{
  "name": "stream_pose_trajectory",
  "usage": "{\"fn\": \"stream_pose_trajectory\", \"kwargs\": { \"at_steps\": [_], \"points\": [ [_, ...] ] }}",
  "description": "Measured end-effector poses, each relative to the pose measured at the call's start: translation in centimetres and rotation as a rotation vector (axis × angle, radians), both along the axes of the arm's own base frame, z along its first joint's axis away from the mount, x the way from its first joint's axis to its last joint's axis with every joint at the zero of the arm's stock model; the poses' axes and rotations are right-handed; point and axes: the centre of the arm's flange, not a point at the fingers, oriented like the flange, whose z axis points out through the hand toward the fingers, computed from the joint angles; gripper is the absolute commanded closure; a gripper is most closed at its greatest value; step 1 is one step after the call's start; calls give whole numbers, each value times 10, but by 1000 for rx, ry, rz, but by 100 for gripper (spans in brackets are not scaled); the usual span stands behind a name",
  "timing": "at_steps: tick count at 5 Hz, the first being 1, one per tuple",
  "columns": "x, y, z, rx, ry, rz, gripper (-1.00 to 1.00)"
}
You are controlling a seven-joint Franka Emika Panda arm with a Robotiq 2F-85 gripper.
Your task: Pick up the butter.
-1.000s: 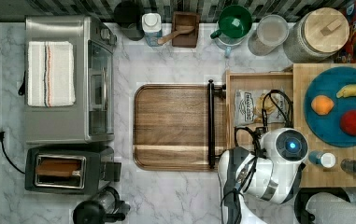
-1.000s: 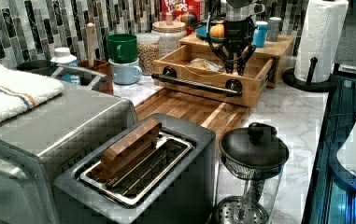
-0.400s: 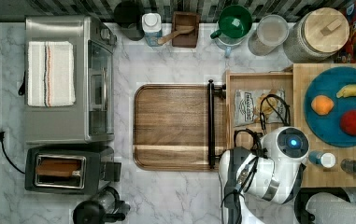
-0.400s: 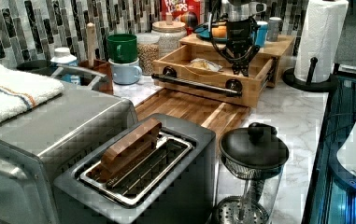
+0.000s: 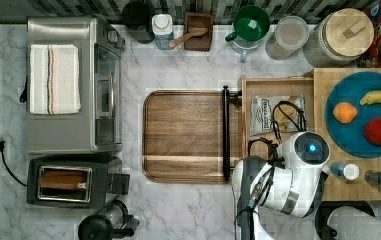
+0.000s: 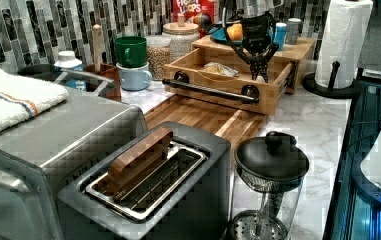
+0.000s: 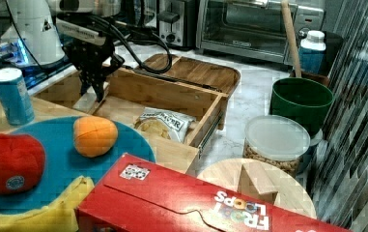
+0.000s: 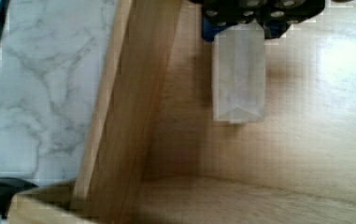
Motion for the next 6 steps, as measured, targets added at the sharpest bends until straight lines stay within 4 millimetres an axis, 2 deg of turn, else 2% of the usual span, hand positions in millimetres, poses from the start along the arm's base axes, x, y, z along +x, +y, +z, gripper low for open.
{"fn": "stream_pose_trajectory", "kwargs": {
  "at_steps": [1, 2, 3, 4, 5, 6],
  "points": [
    [6, -5, 13, 37, 94, 51, 100],
    [19, -17, 40, 75, 218, 44, 100],
    [48, -30, 74, 39, 156, 41, 100],
    [74, -33, 112, -13, 66, -68, 100],
    [96, -25, 145, -78, -17, -231, 100],
    [114, 1, 160, -94, -72, -343, 100]
  ]
}}
